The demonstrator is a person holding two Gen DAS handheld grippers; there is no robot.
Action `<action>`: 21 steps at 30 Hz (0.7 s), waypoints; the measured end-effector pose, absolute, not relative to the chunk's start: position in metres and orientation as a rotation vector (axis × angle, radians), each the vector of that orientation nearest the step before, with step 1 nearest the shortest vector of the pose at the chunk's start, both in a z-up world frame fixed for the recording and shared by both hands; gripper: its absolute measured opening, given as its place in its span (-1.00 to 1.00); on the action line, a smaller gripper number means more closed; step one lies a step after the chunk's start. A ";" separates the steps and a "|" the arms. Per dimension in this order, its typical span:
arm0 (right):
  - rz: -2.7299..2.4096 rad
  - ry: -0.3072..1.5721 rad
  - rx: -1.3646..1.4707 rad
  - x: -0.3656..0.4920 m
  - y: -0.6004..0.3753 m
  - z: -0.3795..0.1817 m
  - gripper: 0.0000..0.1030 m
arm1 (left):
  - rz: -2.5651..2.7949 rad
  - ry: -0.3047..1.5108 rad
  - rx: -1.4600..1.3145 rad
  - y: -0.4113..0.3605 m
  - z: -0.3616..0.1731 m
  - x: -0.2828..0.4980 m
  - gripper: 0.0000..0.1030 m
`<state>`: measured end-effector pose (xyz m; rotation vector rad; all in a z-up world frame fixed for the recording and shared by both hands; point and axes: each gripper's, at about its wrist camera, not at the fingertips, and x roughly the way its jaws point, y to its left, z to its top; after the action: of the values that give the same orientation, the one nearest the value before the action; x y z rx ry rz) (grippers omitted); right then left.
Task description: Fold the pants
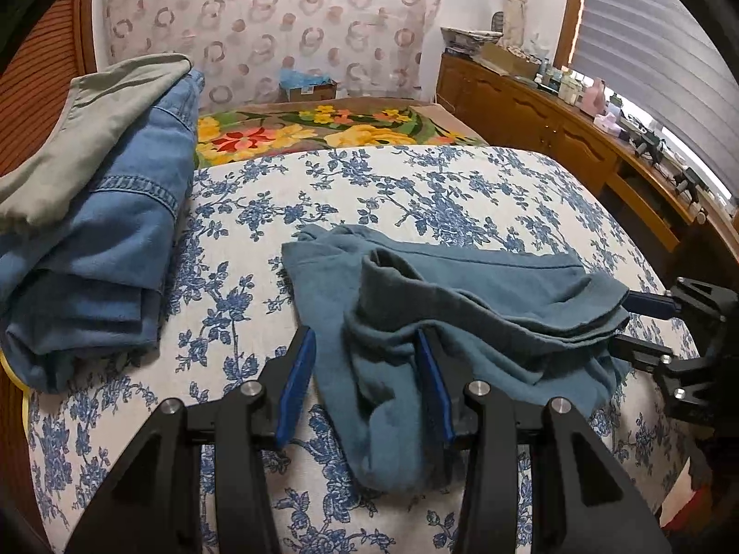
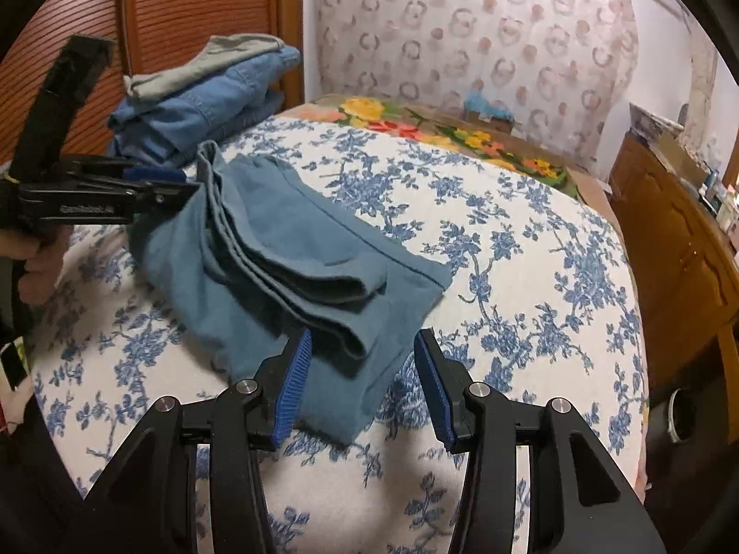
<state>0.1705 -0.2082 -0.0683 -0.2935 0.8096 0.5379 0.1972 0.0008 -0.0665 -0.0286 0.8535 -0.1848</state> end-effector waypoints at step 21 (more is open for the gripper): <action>0.473 0.807 -0.124 0.250 -0.207 -0.064 -0.72 | -0.191 0.816 -0.066 0.013 -0.058 0.194 -0.16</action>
<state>0.2501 -0.2071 -0.0643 -0.1245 0.8070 0.4734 0.1940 0.0132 -0.0581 -0.0655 0.8164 -0.1906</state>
